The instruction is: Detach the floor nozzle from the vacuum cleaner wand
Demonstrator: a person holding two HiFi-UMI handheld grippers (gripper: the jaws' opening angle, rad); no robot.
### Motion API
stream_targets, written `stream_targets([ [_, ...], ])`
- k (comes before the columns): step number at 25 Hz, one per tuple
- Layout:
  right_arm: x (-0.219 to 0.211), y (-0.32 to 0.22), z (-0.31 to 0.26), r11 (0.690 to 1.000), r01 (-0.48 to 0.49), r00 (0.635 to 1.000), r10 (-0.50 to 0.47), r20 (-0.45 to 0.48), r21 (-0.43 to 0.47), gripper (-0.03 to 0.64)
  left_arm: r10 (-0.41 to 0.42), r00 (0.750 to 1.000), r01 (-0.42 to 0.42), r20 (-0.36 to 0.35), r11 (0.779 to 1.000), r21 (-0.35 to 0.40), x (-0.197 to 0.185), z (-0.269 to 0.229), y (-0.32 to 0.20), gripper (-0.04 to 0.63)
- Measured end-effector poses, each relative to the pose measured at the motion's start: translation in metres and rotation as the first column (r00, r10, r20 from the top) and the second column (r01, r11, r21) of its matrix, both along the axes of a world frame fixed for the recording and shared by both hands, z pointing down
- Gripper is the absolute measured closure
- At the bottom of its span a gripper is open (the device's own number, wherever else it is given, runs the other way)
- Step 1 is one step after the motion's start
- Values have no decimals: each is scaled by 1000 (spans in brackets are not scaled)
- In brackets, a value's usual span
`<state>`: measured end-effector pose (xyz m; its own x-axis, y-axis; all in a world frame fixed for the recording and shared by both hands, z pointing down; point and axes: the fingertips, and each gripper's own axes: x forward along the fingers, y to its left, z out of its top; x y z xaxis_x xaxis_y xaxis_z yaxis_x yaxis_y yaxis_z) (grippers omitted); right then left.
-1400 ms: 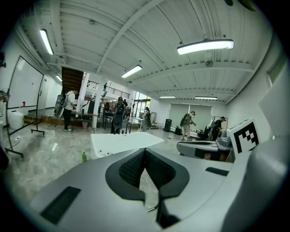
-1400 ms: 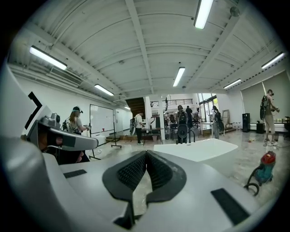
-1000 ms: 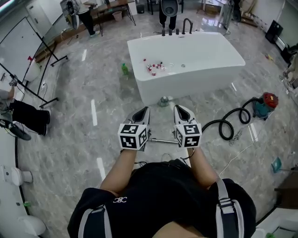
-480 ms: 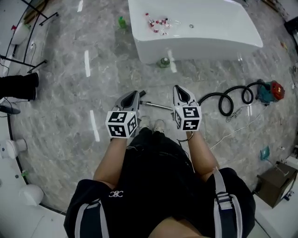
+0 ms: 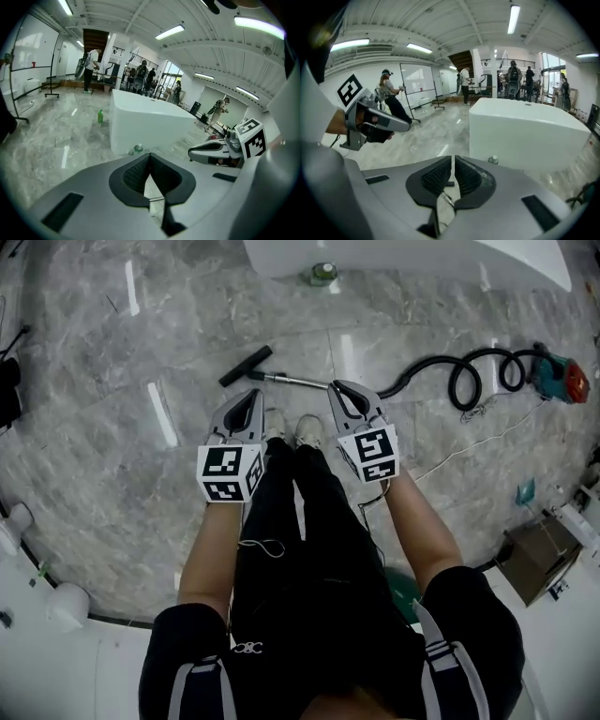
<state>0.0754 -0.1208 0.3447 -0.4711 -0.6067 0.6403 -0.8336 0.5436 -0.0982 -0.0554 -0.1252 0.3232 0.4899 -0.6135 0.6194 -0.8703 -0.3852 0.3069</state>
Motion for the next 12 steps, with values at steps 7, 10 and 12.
stream_targets([
  [7,-28,21,216,964,228,957,-248,-153,-139,600,-37,999,37,5,992,-123,-17,158,4,588],
  [10,-39,36,302,940,295,922,-327,-206,-170,600,-16,1000,16,5,987,-161,-21,216,11,588],
  [12,-45,41,360,924,326,901,-367,-231,-198,600,-3,1000,4,6,985,-171,-25,252,12,588],
])
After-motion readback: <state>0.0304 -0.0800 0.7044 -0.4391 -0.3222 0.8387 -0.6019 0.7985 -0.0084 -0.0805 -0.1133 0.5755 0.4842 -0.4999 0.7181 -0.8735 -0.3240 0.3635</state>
